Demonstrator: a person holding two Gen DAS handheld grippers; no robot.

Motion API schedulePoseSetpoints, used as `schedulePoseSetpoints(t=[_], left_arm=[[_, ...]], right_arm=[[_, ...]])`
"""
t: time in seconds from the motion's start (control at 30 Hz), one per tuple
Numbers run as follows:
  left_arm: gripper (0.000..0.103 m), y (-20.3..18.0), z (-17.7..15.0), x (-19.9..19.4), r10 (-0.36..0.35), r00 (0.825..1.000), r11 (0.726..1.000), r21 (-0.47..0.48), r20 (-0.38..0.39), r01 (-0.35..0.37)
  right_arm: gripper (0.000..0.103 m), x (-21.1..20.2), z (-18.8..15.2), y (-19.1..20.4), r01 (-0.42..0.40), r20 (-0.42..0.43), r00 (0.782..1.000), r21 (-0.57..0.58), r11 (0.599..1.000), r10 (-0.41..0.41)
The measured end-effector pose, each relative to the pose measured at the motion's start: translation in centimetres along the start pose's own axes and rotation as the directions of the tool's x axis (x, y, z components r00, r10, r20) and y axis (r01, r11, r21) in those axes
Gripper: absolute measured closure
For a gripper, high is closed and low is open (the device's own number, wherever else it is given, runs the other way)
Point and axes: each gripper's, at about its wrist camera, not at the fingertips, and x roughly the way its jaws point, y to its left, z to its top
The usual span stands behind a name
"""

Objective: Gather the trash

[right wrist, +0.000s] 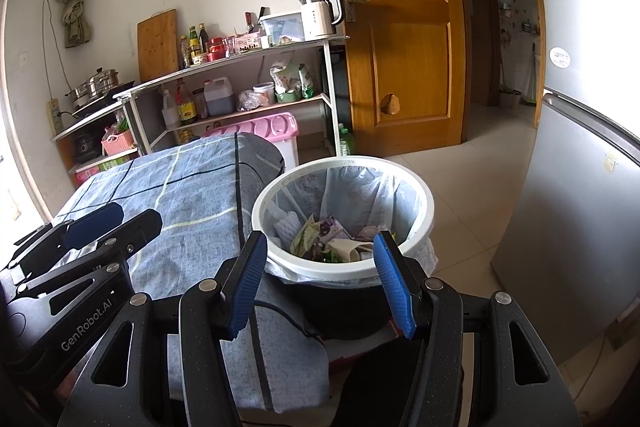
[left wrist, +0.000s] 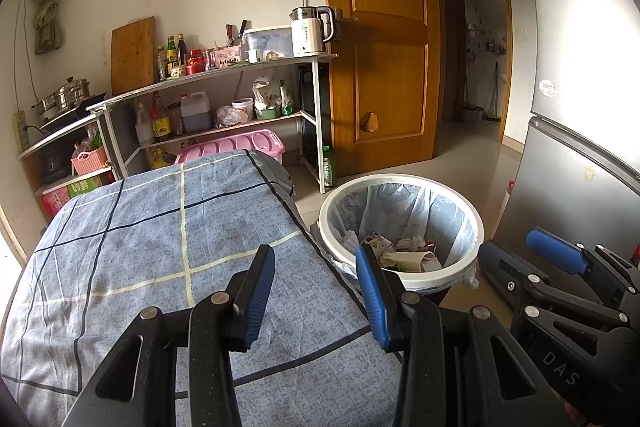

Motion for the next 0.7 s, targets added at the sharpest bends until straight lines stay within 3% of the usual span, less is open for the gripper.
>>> schedulePoseSetpoints(t=[0.7], left_arm=[[0.061, 0.06, -0.43, 0.07, -0.005, 1.000, 1.000, 0.004, -0.011, 0.005]], right_arm=[[0.047, 0.05, -0.17, 0.09, -0.001, -0.002, 1.000, 0.000, 1.000, 0.001]])
